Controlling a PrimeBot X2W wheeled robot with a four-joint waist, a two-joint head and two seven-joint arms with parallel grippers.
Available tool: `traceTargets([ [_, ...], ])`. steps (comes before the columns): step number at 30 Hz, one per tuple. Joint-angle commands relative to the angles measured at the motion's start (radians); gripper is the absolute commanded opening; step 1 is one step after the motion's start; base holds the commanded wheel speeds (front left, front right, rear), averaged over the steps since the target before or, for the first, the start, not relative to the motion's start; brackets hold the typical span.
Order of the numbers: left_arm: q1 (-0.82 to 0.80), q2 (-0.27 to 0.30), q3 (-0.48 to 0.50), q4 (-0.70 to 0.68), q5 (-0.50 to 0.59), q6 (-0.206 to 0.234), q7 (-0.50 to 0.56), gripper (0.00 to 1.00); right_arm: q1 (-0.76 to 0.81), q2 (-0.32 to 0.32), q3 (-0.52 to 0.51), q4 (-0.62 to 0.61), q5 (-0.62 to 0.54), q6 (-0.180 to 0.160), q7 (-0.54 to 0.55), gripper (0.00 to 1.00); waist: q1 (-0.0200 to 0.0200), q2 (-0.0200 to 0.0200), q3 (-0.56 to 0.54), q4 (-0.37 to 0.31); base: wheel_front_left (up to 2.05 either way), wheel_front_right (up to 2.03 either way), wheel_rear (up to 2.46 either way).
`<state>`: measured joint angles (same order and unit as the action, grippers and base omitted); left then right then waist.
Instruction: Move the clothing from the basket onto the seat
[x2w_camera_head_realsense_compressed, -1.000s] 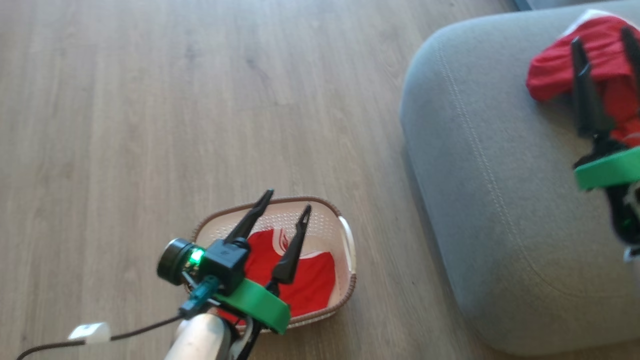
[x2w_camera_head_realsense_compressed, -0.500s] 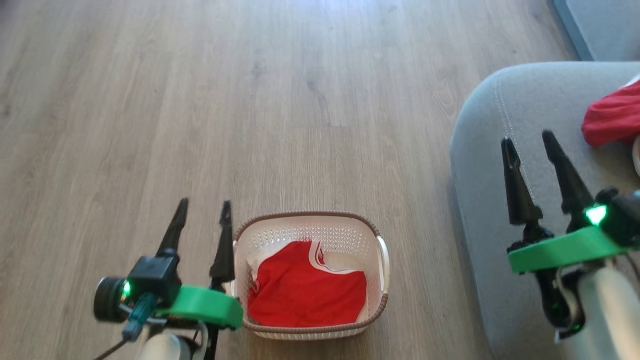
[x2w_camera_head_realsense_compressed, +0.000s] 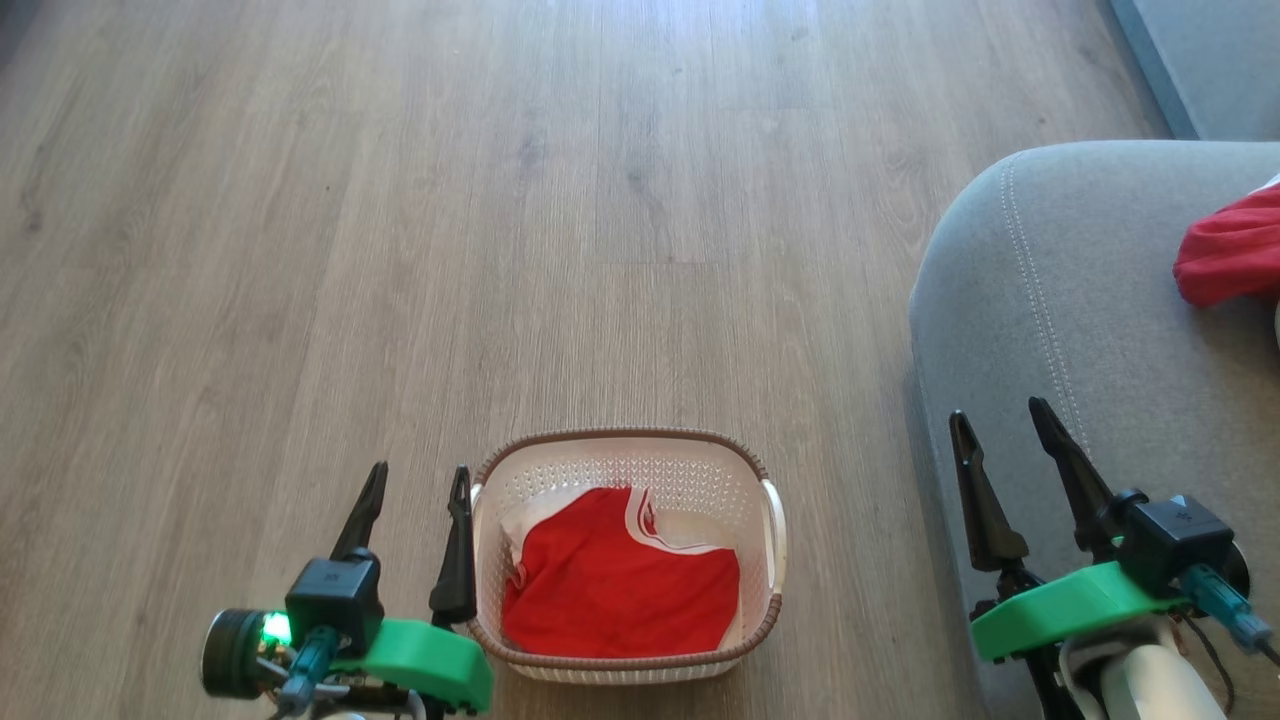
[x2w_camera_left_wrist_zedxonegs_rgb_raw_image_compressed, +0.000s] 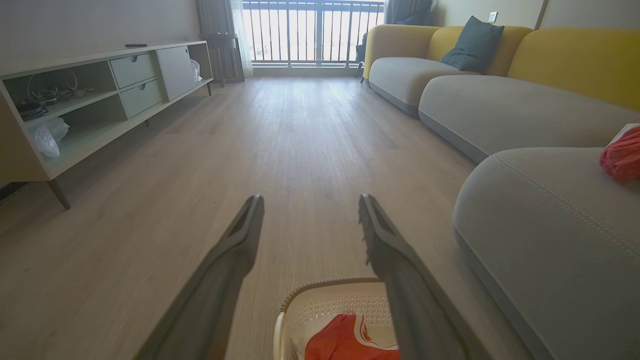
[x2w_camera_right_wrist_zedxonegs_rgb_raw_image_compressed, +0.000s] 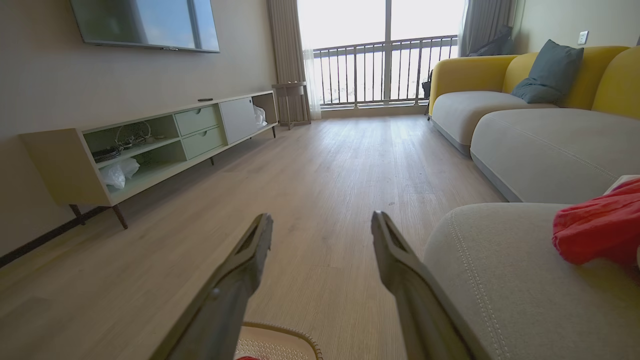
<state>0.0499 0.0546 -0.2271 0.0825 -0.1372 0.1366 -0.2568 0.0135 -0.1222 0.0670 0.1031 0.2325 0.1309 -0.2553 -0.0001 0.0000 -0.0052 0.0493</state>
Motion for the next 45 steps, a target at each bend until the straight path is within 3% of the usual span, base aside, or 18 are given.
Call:
traceTargets([
  [1, -0.017, -0.004, 0.025, -0.026, 0.01, 0.005, -0.005, 1.0, -0.031, 0.003, 0.022, -0.027, -0.01, 0.0, -0.006, 1.0, 0.0001, 0.0, 0.002, -0.002, 0.0, 0.0, 0.0],
  [45, -0.026, -0.004, 0.006, 0.006, 0.007, -0.01, -0.005, 1.0, -0.041, 0.008, 0.016, -0.009, -0.018, 0.0, -0.006, 1.0, 0.0001, 0.0, 0.015, -0.016, 0.0, 0.0, 0.0],
])
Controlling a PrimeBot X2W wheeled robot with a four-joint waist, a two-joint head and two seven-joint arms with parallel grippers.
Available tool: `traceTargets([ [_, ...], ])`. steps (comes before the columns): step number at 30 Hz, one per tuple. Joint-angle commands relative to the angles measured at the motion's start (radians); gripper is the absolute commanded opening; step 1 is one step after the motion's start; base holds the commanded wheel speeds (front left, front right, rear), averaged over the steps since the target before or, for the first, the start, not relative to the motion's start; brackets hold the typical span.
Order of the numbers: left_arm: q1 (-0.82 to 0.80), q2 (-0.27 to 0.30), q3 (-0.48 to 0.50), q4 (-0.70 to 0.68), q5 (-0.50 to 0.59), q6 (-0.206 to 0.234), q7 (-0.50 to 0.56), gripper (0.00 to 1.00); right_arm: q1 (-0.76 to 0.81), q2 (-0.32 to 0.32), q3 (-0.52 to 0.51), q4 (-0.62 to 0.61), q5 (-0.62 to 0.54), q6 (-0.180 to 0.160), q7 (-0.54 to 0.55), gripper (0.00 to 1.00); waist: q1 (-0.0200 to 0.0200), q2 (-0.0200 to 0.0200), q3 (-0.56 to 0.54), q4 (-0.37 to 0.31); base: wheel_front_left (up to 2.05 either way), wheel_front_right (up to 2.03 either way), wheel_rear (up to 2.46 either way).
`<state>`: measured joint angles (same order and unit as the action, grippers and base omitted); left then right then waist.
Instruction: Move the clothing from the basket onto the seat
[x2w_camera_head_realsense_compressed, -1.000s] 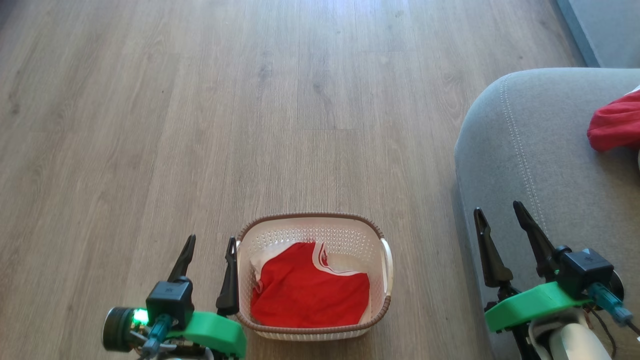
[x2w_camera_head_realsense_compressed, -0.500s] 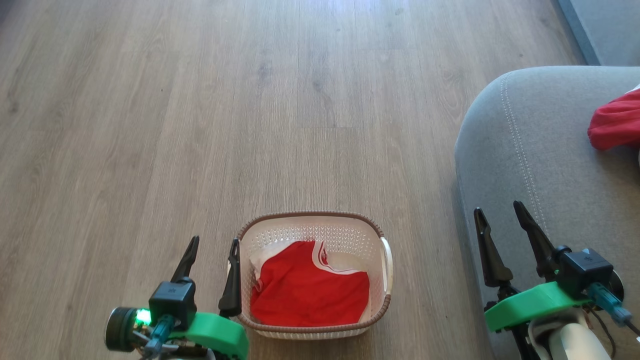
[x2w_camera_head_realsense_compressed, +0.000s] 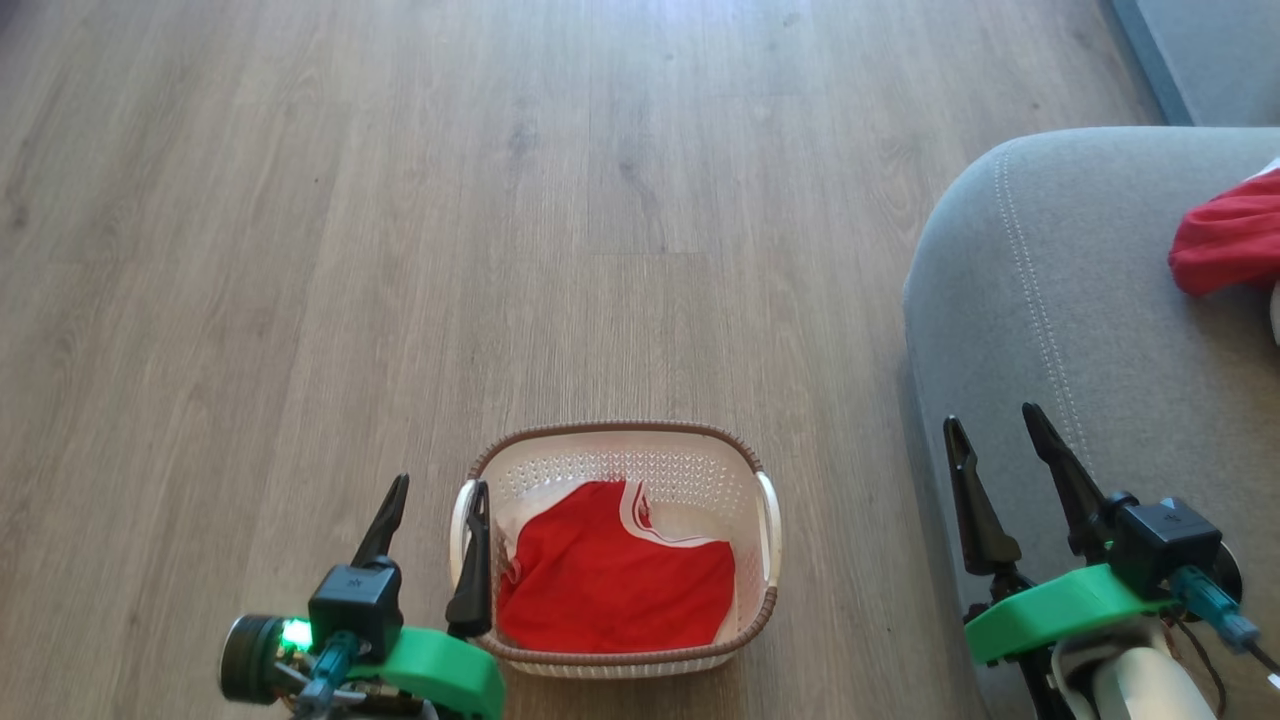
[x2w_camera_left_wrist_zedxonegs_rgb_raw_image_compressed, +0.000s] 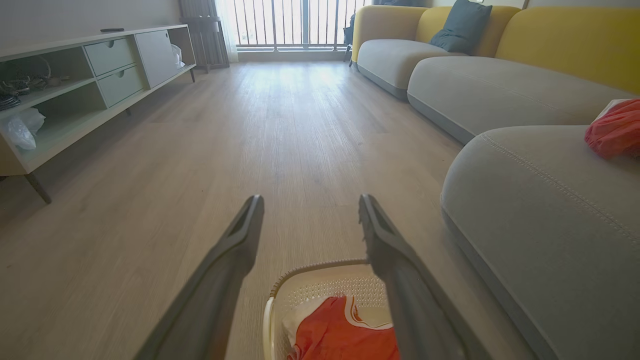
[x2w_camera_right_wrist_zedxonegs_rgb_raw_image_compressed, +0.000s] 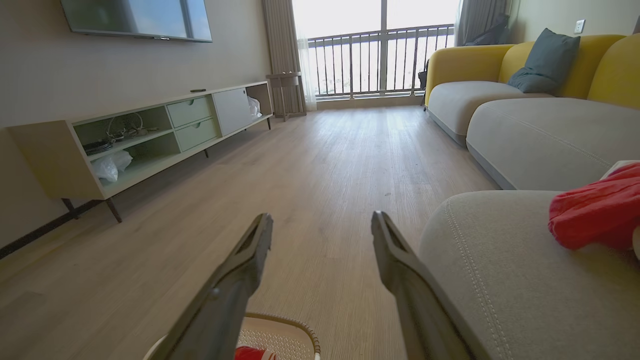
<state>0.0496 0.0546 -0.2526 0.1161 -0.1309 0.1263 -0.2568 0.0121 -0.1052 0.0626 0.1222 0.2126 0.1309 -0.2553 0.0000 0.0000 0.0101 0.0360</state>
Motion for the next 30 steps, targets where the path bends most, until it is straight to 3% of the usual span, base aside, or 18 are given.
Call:
traceTargets([
  [1, -0.026, -0.004, 0.031, -0.027, 0.0, 0.0, -0.005, 1.0, -0.041, -0.011, 0.023, -0.028, 0.002, 0.0, -0.006, 1.0, 0.0, 0.0, 0.001, -0.004, 0.0, 0.0, 0.0],
  [16, -0.048, -0.004, 0.031, -0.017, 0.006, -0.018, -0.005, 1.0, -0.059, -0.012, 0.02, -0.035, 0.001, 0.0, -0.006, 1.0, 0.0, 0.0, 0.054, -0.041, 0.0, 0.0, 0.0],
  [30, -0.231, -0.004, -0.032, 0.092, 0.063, -0.024, -0.005, 1.0, -0.146, -0.026, -0.014, -0.068, 0.005, 0.0, -0.006, 1.0, 0.0, 0.0, 0.357, -0.093, 0.0, 0.0, 0.0],
])
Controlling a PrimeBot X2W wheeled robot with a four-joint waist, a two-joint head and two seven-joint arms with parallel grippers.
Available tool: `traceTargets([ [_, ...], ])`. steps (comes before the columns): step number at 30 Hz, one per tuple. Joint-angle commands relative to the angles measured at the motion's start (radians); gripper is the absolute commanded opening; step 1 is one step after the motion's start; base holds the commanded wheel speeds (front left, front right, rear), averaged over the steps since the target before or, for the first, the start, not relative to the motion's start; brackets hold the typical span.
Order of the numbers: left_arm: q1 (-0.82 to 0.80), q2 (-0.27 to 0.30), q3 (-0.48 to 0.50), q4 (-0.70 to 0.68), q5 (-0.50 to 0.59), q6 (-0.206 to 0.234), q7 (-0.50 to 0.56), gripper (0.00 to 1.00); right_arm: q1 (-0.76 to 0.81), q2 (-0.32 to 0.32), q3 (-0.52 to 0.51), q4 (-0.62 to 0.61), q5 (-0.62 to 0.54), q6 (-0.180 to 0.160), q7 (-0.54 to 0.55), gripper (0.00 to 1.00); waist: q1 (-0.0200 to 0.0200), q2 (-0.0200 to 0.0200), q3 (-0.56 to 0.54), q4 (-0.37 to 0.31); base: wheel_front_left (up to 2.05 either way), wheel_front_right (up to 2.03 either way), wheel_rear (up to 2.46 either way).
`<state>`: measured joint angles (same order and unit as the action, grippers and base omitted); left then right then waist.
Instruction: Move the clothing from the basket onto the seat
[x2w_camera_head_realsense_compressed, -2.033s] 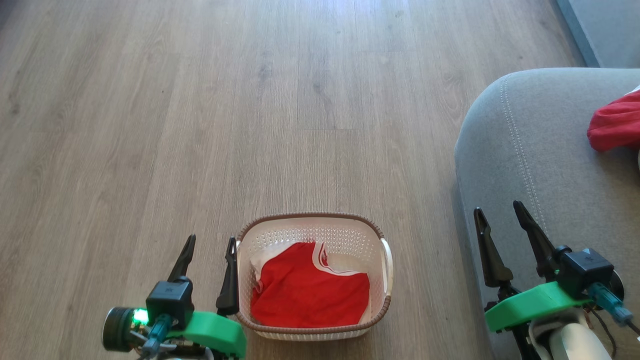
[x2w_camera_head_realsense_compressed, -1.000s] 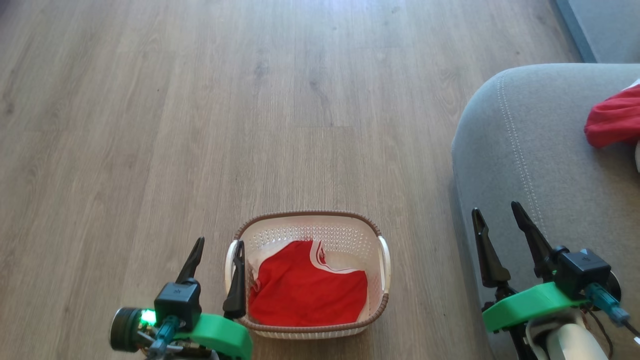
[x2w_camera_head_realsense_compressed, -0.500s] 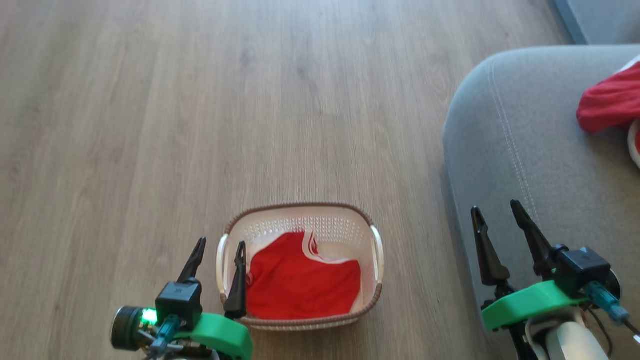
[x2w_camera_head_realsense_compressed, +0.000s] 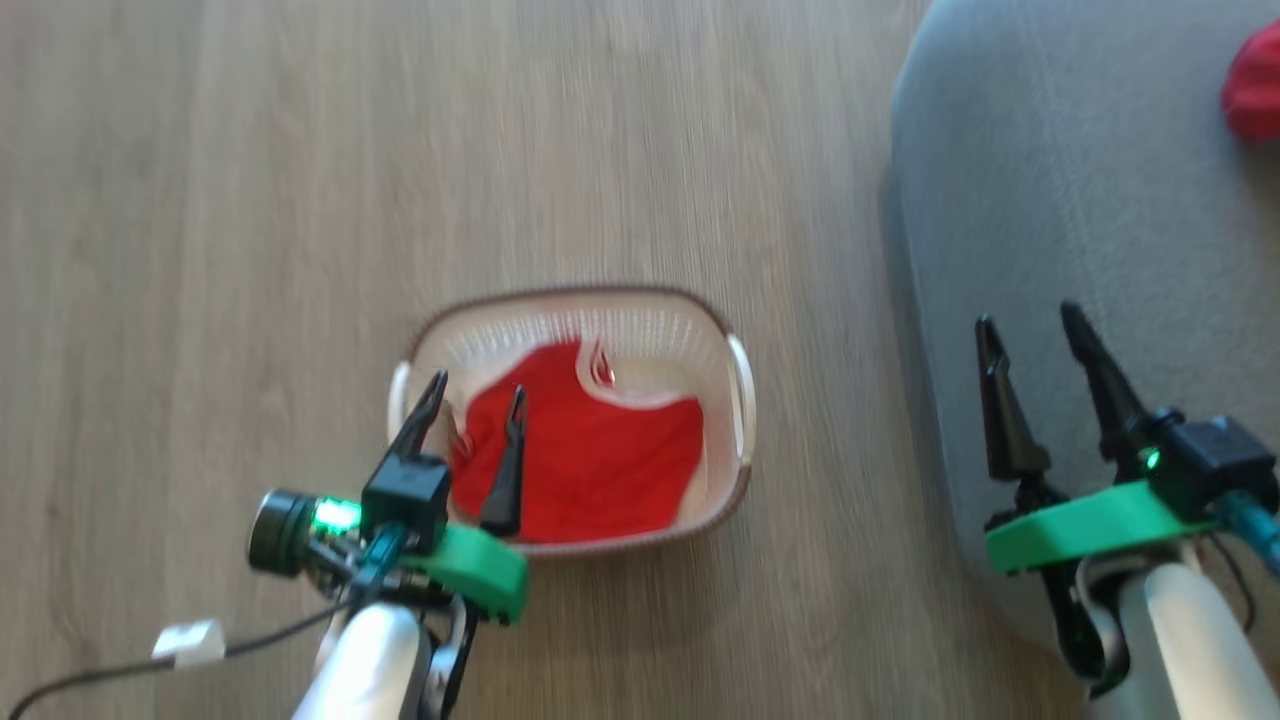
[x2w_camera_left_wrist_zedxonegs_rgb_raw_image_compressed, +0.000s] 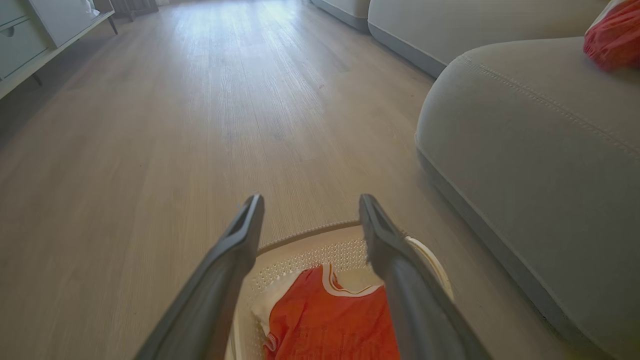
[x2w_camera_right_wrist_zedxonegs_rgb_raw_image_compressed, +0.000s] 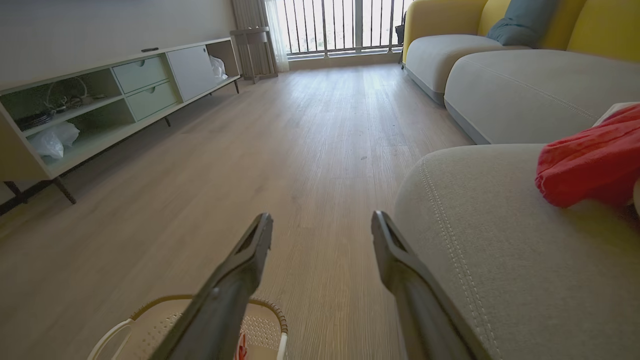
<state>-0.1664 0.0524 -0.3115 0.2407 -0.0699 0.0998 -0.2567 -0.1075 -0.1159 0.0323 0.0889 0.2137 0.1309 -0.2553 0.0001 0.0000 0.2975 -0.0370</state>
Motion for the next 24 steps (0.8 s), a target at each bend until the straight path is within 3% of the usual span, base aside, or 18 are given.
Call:
traceTargets([
  [1, -0.034, -0.002, 0.025, -0.013, 0.006, 0.007, -0.005, 1.0, -0.035, -0.014, 0.012, -0.04, 0.008, 0.0, -0.006, 1.0, -0.0001, 0.0, 0.095, -0.025, 0.0, 0.0, 0.0],
  [16, -0.403, 0.04, 0.066, 0.4, 0.062, 0.022, -0.005, 1.0, -0.145, -0.003, 0.021, -0.097, 0.049, 0.0, -0.006, 1.0, -0.0001, 0.0, 0.482, -0.116, 0.0, 0.0, 0.0],
  [24, -0.621, 0.095, 0.013, 0.656, 0.127, 0.016, -0.005, 1.0, -0.172, 0.025, 0.037, -0.122, 0.074, 0.0, -0.006, 1.0, -0.0001, 0.0, 0.615, -0.16, 0.0, 0.0, 0.0],
])
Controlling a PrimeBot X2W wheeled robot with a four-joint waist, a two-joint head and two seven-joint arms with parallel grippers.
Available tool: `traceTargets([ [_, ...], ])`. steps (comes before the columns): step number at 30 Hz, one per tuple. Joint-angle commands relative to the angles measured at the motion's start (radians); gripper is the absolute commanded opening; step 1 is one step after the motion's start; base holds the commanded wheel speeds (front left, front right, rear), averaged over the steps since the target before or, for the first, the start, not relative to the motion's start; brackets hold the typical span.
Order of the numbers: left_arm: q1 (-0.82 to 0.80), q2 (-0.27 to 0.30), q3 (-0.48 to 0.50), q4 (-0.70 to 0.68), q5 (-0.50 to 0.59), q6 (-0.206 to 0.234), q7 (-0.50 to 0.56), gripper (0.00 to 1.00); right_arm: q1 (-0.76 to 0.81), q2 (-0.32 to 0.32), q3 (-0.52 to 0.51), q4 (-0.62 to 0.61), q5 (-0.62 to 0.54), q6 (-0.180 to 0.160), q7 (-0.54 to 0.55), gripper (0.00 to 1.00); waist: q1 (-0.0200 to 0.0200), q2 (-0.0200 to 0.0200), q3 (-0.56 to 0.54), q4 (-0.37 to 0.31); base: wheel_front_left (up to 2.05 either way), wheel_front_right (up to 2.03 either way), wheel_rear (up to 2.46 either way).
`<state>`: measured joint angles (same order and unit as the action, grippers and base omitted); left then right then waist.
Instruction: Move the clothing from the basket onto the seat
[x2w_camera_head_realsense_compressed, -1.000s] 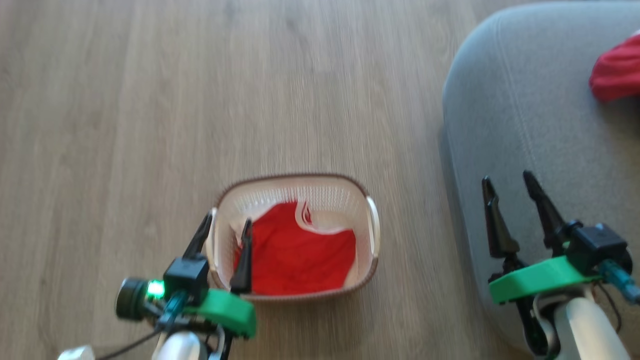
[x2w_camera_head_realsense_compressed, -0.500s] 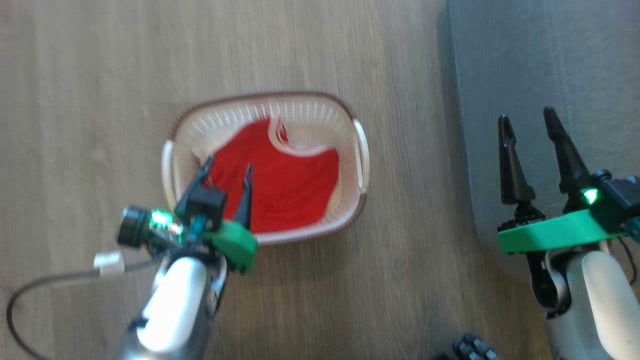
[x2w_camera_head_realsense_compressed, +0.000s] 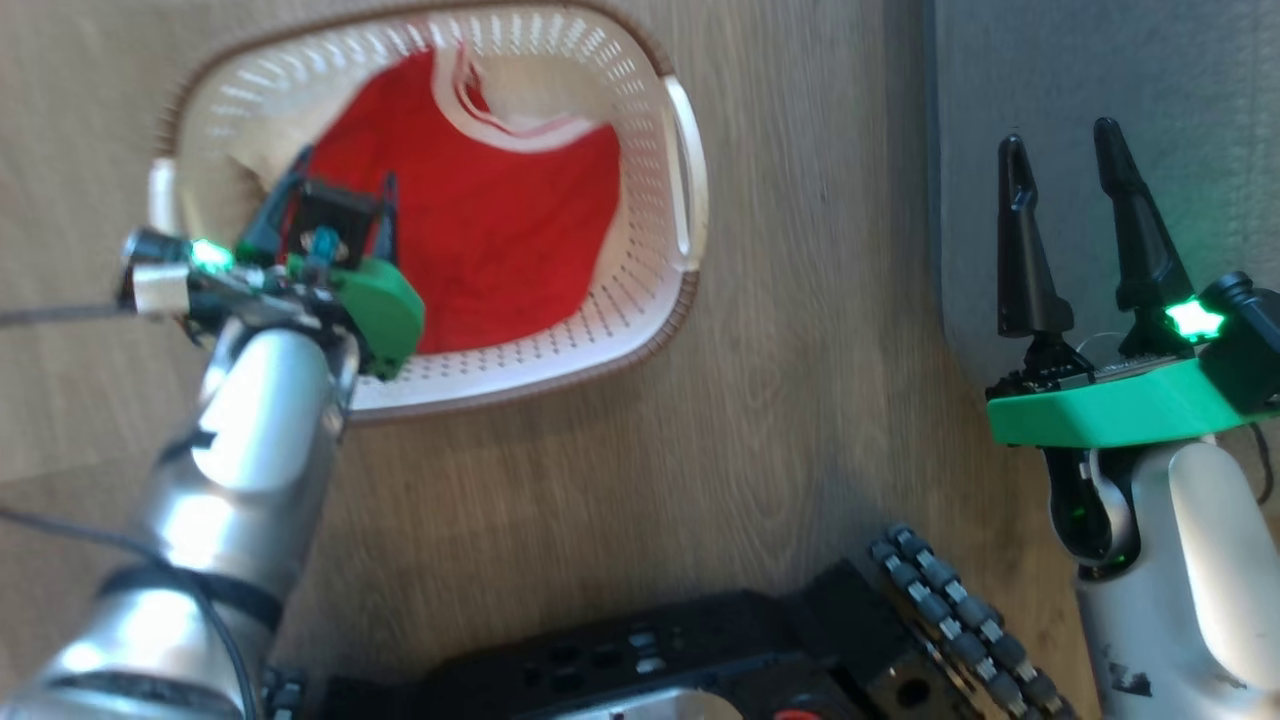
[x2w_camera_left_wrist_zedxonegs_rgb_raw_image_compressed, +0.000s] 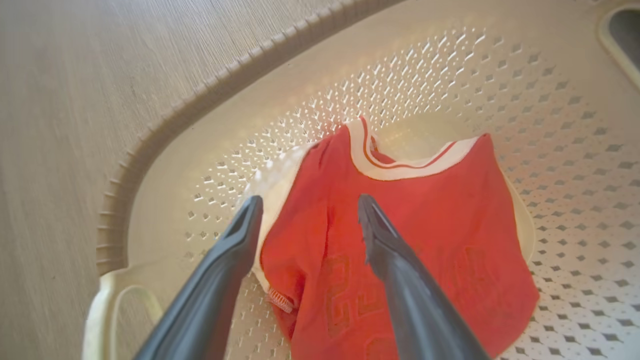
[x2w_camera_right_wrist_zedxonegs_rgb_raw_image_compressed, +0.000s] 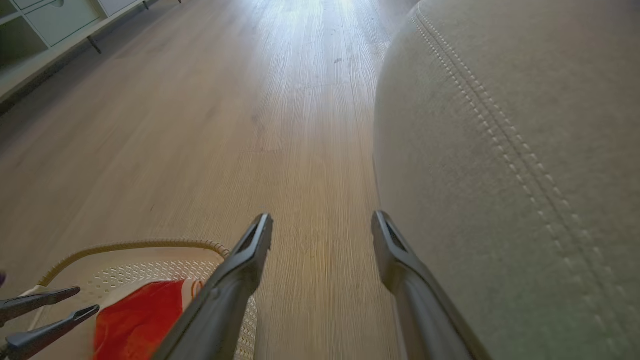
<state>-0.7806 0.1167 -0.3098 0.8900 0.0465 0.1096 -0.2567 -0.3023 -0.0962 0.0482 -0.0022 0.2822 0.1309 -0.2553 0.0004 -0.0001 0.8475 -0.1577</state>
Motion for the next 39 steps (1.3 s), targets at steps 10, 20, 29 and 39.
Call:
traceTargets([
  [10, -0.235, 0.07, -0.033, 0.32, 0.077, 0.096, 0.03, 1.0, -0.005, 0.039, 0.019, -0.015, 0.019, 0.0, -0.006, 1.0, -0.0004, 0.0001, 0.142, -0.098, 0.0, 0.0, 0.0],
  [20, -0.336, 0.094, -0.085, 0.392, 0.112, 0.091, 0.218, 1.0, 0.0, 0.046, 0.045, -0.03, 0.062, 0.0, -0.006, 1.0, -0.0004, 0.0001, 0.174, -0.138, 0.0, 0.0, 0.0],
  [29, -0.358, 0.099, -0.174, 0.4, 0.169, 0.024, 0.404, 1.0, 0.01, 0.046, 0.056, -0.042, 0.095, 0.0, -0.006, 1.0, -0.0004, 0.0001, 0.187, -0.154, 0.0, 0.0, 0.0],
  [39, -0.35, 0.083, -0.241, 0.401, 0.187, -0.101, 0.512, 0.91, 0.024, 0.046, 0.047, -0.055, 0.102, 0.0, -0.006, 1.0, -0.0004, 0.0001, 0.197, -0.157, 0.0, 0.0, 0.0],
])
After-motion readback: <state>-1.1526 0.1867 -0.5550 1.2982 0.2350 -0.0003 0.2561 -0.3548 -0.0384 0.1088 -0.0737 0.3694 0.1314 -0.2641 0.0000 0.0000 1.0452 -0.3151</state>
